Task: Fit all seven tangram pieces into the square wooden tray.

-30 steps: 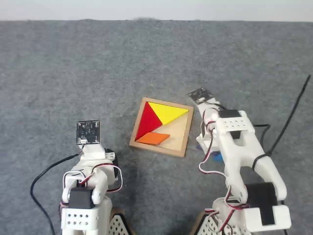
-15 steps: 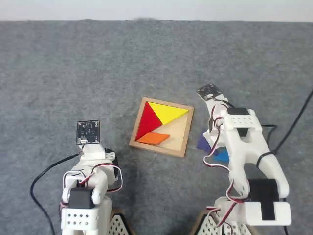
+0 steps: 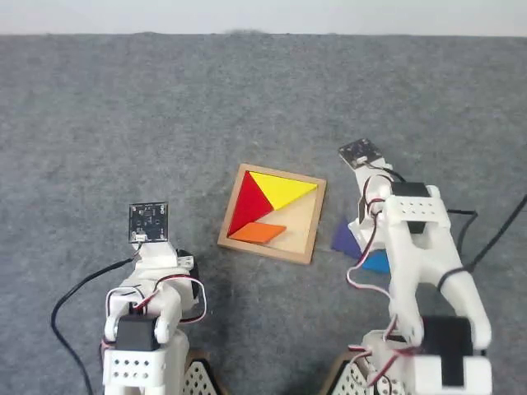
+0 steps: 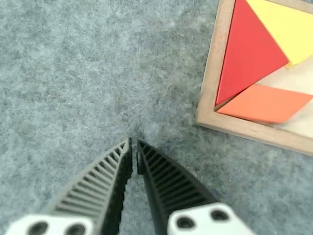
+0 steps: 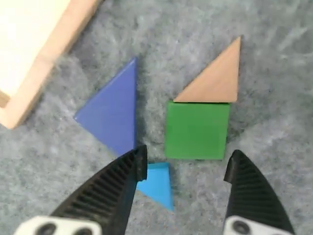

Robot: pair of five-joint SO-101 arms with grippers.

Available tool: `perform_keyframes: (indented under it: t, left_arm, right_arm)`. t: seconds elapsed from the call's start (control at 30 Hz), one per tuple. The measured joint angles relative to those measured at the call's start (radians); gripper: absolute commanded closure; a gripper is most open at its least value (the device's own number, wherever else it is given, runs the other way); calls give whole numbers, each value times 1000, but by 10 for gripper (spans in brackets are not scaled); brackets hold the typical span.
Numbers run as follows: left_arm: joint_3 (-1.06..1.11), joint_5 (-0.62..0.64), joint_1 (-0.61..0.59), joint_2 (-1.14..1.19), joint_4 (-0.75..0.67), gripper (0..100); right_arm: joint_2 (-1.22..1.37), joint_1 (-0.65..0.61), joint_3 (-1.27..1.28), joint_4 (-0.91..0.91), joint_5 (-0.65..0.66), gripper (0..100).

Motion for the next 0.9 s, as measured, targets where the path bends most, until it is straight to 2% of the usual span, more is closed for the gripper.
perform_keyframes:
  t: [0.27,0.77,0.9]
  left_arm:
    - [0,0,0,0,0,986]
    - [0,0,0,0,0,986]
    - [0,0,0,0,0,986]
  right_arm:
    - [169,0,-44,-54,0,720]
    - [107,3,-71,-54,-5,721]
    - [89,0,-173,-12,-63,721]
